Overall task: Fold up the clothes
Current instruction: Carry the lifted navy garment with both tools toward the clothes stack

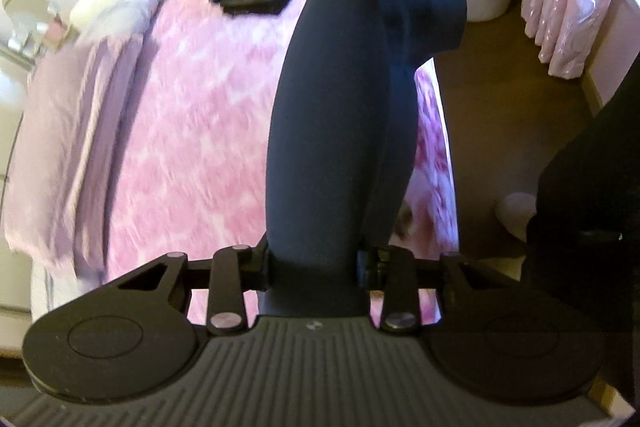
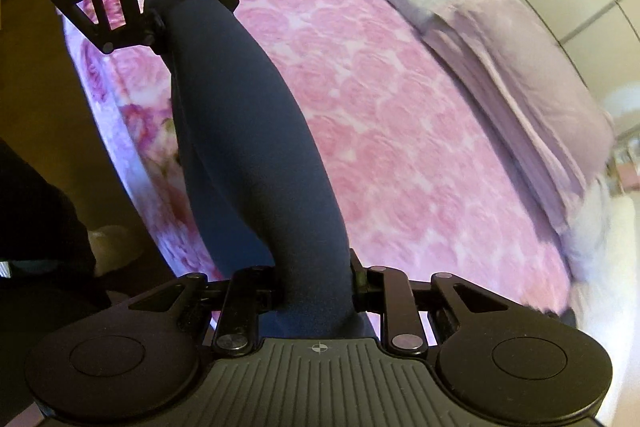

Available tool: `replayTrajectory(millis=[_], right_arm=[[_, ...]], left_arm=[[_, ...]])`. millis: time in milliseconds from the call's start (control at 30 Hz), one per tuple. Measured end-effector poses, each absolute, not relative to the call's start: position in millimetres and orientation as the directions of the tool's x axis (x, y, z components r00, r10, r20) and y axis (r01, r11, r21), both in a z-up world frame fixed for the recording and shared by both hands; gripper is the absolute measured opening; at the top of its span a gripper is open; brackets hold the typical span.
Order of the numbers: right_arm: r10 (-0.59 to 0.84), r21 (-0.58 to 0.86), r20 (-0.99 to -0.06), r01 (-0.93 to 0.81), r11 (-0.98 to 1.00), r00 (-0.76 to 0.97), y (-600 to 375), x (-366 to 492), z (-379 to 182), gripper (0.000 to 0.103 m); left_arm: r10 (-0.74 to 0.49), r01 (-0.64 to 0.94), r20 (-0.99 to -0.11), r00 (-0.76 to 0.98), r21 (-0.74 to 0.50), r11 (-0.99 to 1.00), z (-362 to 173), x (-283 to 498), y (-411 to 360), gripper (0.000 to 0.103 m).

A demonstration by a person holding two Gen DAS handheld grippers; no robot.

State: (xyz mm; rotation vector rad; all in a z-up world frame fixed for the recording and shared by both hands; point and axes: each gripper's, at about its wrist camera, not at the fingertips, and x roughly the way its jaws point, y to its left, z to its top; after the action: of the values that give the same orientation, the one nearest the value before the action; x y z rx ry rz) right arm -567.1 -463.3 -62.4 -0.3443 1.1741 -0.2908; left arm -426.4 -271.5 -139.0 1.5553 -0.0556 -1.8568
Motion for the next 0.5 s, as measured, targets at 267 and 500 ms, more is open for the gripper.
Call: replayTrajectory(millis=[267, 500], right_arm=[[-0.507, -0.475, -0.820, 0.180, 0.862, 0.266, -507.8, -605.7, -21.3, 0.023], [-0.634, -0.573, -0.757, 0.308, 0.759, 0.155, -560.8, -641.0, 17.9, 0.023]], left_arm=[[-0.604, 0.357, -0.782, -0.157, 0.525, -0.772, -113.6, -460.9, -349.5, 0.032], [-0.676, 0.231, -0.674, -0.297, 0.636, -0.736, -83.2, -497.3, -426.9, 0.032]])
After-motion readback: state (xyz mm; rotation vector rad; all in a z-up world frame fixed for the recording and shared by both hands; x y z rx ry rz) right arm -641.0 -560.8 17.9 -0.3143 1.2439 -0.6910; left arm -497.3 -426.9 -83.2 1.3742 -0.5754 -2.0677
